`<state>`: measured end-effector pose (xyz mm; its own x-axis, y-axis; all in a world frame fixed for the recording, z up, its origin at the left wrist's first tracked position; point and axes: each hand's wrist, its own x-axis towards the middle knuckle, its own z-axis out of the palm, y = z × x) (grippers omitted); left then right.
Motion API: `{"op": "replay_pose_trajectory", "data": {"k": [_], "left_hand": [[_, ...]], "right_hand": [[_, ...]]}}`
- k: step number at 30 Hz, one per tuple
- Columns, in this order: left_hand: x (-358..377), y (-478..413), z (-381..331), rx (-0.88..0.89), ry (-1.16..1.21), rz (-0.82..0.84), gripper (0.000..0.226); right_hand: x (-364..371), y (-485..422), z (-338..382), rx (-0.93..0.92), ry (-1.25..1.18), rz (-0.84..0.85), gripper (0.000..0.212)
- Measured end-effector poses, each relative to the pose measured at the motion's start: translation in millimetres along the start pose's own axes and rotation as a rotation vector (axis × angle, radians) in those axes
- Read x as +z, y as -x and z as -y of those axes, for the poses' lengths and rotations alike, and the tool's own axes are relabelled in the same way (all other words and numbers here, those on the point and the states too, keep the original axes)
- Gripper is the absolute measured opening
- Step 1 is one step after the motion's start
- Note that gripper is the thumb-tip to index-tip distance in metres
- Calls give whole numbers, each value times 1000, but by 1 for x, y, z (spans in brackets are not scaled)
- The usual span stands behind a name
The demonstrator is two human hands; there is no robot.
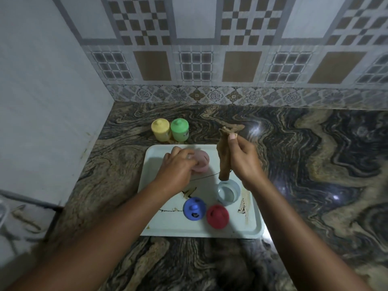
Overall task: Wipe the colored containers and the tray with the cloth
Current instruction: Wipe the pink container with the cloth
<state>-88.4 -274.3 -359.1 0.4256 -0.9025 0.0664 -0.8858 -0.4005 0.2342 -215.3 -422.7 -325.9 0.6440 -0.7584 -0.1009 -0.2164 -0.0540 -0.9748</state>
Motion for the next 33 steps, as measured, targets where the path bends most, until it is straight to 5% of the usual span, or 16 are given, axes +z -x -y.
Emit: {"op": "replay_pose_trajectory", "data": {"k": [9, 16, 24, 28, 30, 33], "left_hand": [[-4, -1, -1, -49, -18, -61, 20], [-67, 3, -4, -155, 555, -11, 10], [-124, 19, -29, -126, 739, -125, 13], [-144, 28, -40, -118, 800, -217, 11], [-152, 34, -45, -101, 798, -240, 12], [-157, 40, -48, -97, 804, -241, 19]], "right_hand": [[-5, 16, -2, 60, -67, 14, 57], [-17, 31, 11, -54, -150, 92, 55], [-8, 77, 41, -260, -175, 145, 39], [-6, 102, 55, -356, -214, 239, 2], [-4, 108, 55, -369, -174, 216, 29], [-4, 112, 52, -368, -168, 174, 28]]}}
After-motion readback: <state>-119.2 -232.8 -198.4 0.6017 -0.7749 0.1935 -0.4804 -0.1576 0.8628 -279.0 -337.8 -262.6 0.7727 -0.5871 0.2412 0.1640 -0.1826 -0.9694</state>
